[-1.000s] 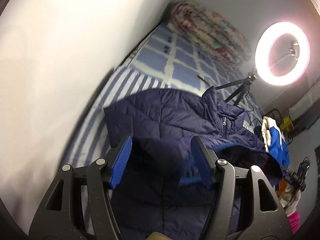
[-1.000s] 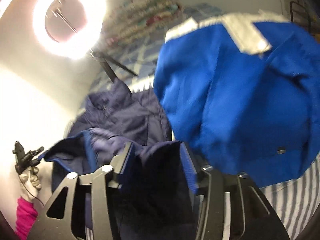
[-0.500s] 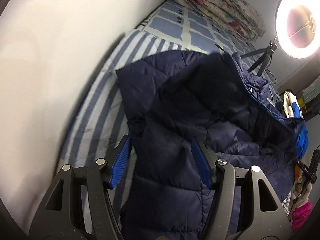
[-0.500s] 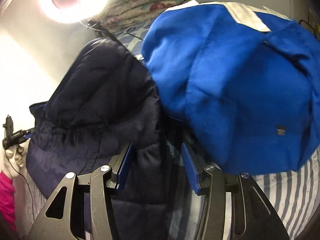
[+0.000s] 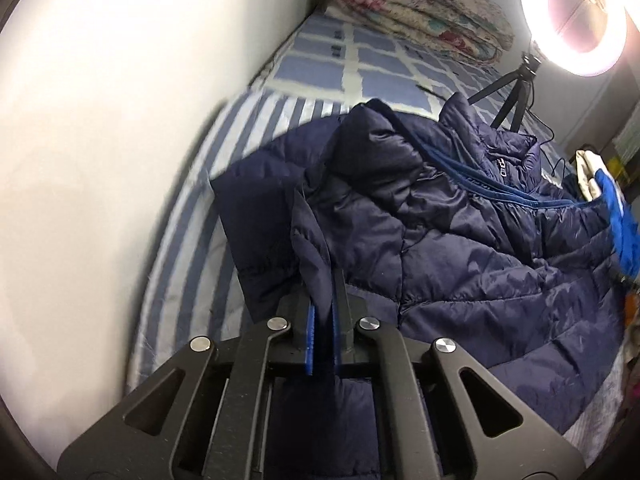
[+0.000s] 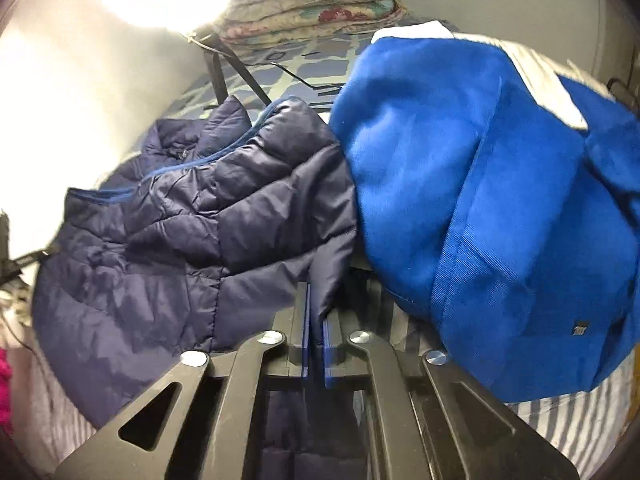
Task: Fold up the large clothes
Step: 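Open both tools to release the folded hem onto the jacket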
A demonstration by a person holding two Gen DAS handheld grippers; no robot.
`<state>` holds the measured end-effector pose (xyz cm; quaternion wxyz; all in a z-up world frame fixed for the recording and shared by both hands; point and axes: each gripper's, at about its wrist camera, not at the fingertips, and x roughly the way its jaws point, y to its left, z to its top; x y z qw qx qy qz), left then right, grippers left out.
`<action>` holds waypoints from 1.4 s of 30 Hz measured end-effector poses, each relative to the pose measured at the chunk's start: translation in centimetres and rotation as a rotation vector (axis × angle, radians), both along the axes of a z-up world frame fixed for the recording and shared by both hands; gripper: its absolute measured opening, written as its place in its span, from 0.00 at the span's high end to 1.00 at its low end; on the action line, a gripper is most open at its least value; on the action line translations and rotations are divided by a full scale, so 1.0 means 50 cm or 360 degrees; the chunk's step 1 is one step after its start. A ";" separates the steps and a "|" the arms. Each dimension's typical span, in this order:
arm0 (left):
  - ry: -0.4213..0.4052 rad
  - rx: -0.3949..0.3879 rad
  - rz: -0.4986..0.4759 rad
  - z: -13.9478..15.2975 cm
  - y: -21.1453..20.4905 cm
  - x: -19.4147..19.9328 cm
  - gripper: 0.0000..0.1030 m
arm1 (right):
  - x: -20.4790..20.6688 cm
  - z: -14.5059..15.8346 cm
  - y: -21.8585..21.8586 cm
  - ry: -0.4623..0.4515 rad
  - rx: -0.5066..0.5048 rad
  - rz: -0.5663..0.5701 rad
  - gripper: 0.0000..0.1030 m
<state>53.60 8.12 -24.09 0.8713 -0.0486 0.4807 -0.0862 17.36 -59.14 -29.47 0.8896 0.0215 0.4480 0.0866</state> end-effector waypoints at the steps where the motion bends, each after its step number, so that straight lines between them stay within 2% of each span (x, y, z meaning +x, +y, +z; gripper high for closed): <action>1: -0.0030 0.0013 0.0003 0.009 0.000 -0.002 0.97 | -0.010 0.009 0.003 -0.0041 -0.0054 0.0015 0.97; 5: -0.0139 0.0037 0.0027 0.046 0.003 0.001 0.97 | -0.042 0.058 0.020 -0.0234 -0.0255 0.0053 0.98; 12: -0.0315 0.0049 0.0109 0.094 -0.005 0.074 0.97 | -0.020 0.124 0.007 -0.0479 -0.0280 -0.0114 0.98; 15: -0.0308 0.0075 0.0145 0.072 -0.016 0.129 0.97 | 0.031 0.093 0.013 -0.0428 -0.0335 -0.0167 0.98; 19: -0.0160 0.0326 0.0159 -0.020 -0.063 0.200 0.91 | 0.096 0.015 0.040 -0.0256 -0.0508 -0.0209 0.98; 21: -0.0110 0.0374 0.0151 -0.040 -0.072 0.213 0.86 | 0.104 -0.011 0.053 -0.0200 -0.0565 -0.0171 0.98; 22: -0.0126 0.0390 0.0155 -0.038 -0.072 0.213 0.79 | 0.105 -0.015 0.055 -0.0171 -0.0561 -0.0149 0.97; 23: -0.0145 0.0390 0.0170 -0.028 -0.068 0.210 0.67 | 0.102 -0.015 0.055 -0.0151 -0.0555 -0.0138 0.92; 25: -0.0219 0.0359 0.0193 0.005 -0.057 0.191 0.59 | 0.086 -0.004 0.049 -0.0135 -0.0493 -0.0122 0.88; 27: -0.0316 0.0331 0.0196 0.050 -0.056 0.161 0.59 | 0.050 0.018 0.040 -0.0167 -0.0444 -0.0131 0.84; 30: -0.0384 0.0215 0.0067 0.105 -0.087 0.117 0.59 | -0.009 0.041 0.055 -0.0239 -0.0428 -0.0064 0.84; 32: -0.0313 0.0129 -0.0101 0.114 -0.140 0.102 0.59 | -0.033 0.046 0.081 -0.0255 -0.0393 0.0052 0.84; 35: -0.0160 0.0033 -0.0273 0.089 -0.230 0.105 0.59 | -0.066 0.037 0.123 -0.0232 -0.0300 0.0212 0.84; 38: -0.0081 -0.0056 -0.0329 0.060 -0.310 0.134 0.60 | -0.081 0.000 0.171 -0.0151 -0.0245 0.0349 0.84; 40: 0.0032 -0.0137 -0.0373 0.027 -0.360 0.165 0.63 | -0.090 -0.034 0.200 -0.0089 -0.0239 0.0434 0.84; 42: 0.0101 -0.0081 -0.0414 -0.007 -0.415 0.192 0.67 | -0.104 -0.066 0.219 -0.0061 -0.0282 0.0491 0.84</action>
